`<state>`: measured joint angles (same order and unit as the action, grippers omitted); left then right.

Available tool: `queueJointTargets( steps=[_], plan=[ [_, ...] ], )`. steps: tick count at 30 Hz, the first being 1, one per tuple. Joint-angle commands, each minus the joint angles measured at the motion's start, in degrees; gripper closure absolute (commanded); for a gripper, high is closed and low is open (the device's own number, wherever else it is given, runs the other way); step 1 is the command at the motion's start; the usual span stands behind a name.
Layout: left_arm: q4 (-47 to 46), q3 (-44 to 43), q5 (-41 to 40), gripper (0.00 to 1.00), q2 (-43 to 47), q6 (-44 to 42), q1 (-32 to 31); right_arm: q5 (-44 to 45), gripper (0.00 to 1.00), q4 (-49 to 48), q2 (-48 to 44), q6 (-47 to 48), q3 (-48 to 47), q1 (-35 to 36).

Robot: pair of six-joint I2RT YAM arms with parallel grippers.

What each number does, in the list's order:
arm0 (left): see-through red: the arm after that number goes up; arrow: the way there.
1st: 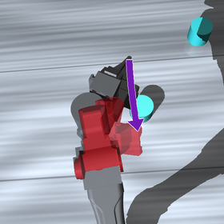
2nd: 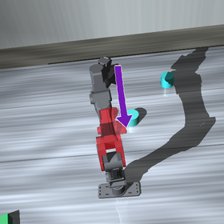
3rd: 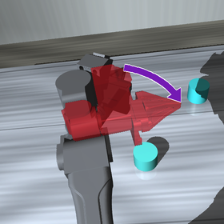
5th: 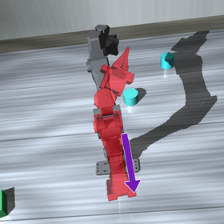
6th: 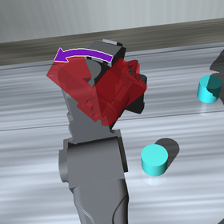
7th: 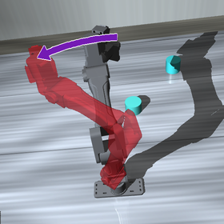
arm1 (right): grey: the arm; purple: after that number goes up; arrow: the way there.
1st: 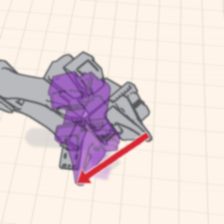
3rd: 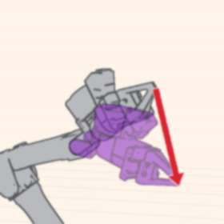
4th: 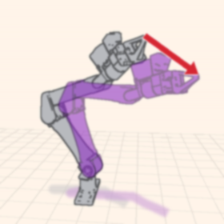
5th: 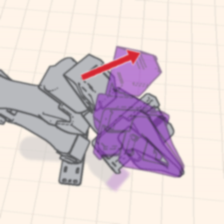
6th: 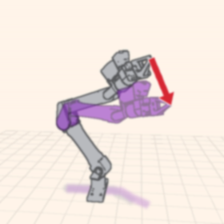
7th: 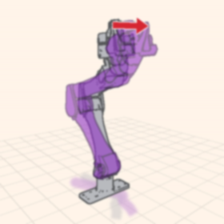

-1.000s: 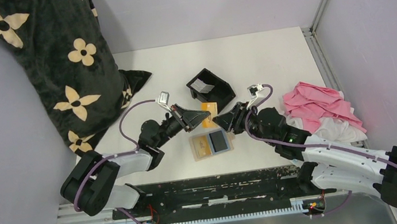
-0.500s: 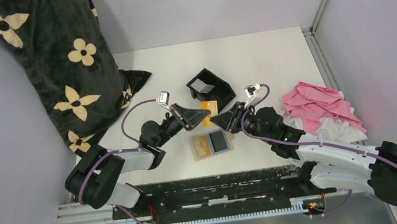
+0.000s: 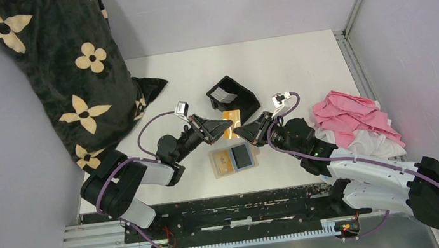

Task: Put the credit cards into the card holder
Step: Pick up the credit card from the storage box.

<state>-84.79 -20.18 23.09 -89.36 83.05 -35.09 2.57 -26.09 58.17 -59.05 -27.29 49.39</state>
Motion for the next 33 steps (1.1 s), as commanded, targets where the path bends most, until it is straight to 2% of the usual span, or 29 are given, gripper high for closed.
queueJointTargets(
  steps=[1, 9, 15, 23, 27, 33],
  plan=[
    [-3.6, -0.3, 0.7, 0.87, 1.3, 1.4, -0.2, -2.4, 0.99, -1.1, 1.1, 1.7, -1.4, 0.3],
    [9.7, 0.4, -1.6, 0.66, 9.8, -6.1, -0.1, -2.4, 0.99, 1.0, 1.0, 3.3, -2.3, 0.4],
    [27.1, 1.5, -8.5, 0.54, 18.8, -13.1, -0.1, -1.1, 0.99, 5.6, -1.0, 5.6, -3.2, 0.3],
    [52.4, 4.8, -23.8, 0.54, 32.6, -20.5, -0.2, 4.6, 0.99, 22.8, -1.4, 12.5, -8.2, 0.3],
    [55.5, 8.3, -27.0, 0.57, 36.3, -20.6, -0.1, 8.3, 0.99, 27.4, 1.2, 15.2, -9.4, 0.4],
    [56.0, 10.7, -27.5, 0.65, 34.7, -21.1, -0.8, 12.2, 0.99, 30.1, 5.9, 17.4, -10.0, 0.4]
  ],
)
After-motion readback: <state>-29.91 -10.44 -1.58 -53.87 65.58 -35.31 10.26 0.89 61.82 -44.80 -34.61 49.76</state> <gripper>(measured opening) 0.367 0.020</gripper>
